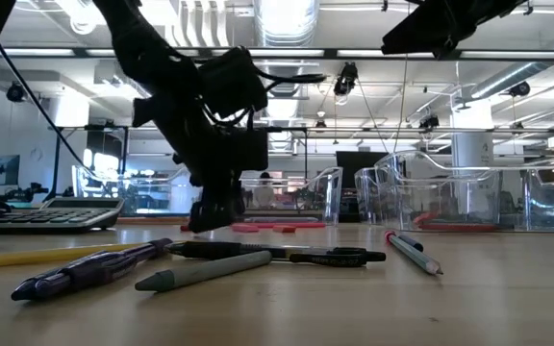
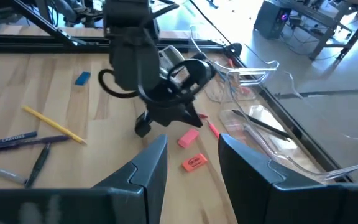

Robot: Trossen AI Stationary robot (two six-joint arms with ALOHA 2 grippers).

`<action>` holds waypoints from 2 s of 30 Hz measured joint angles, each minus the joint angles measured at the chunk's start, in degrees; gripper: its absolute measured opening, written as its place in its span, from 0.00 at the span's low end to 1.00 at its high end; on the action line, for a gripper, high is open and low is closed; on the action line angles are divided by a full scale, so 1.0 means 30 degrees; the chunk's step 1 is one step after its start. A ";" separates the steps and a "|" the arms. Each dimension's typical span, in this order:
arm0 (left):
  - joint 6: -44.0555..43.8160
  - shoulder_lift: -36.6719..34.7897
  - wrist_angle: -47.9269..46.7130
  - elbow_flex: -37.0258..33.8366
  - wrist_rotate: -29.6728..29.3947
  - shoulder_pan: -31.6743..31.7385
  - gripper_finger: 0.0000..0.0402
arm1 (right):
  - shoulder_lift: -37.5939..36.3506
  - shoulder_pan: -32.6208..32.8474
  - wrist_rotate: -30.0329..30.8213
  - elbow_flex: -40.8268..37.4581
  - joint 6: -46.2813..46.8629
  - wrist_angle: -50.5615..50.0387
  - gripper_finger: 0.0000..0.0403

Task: Sort crayons/erasers/pens/pencils in bins
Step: Put the pink pencil into the top left transparent bin

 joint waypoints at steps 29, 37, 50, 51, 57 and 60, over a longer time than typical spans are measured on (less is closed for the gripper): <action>-1.5327 -0.1428 -0.4617 0.2201 0.3701 0.1936 0.00 | -0.0028 0.0001 -0.0044 0.0007 -0.0172 -0.0037 0.33; -2.0007 -0.1036 -0.3613 0.2167 0.5446 0.2242 0.00 | -0.0036 0.0160 -0.0044 0.0007 -0.0263 -0.0001 0.33; -2.3618 -0.0400 -0.3005 0.2186 0.4170 0.2821 0.00 | -0.0036 0.0336 -0.0035 0.0022 -0.0217 0.0163 0.33; -2.3605 -0.0372 -0.2855 0.2165 0.4189 0.2834 0.00 | -0.0036 0.0336 -0.0036 0.0022 -0.0234 0.0167 0.33; -2.3487 -0.0430 -0.2402 0.2575 0.4087 0.2873 0.00 | -0.0036 0.0336 -0.0022 0.0022 -0.0255 0.0199 0.33; -2.3585 0.0089 -0.2205 0.2882 0.3908 0.2925 0.00 | -0.0044 0.0336 -0.0022 0.0022 -0.0219 0.0245 0.33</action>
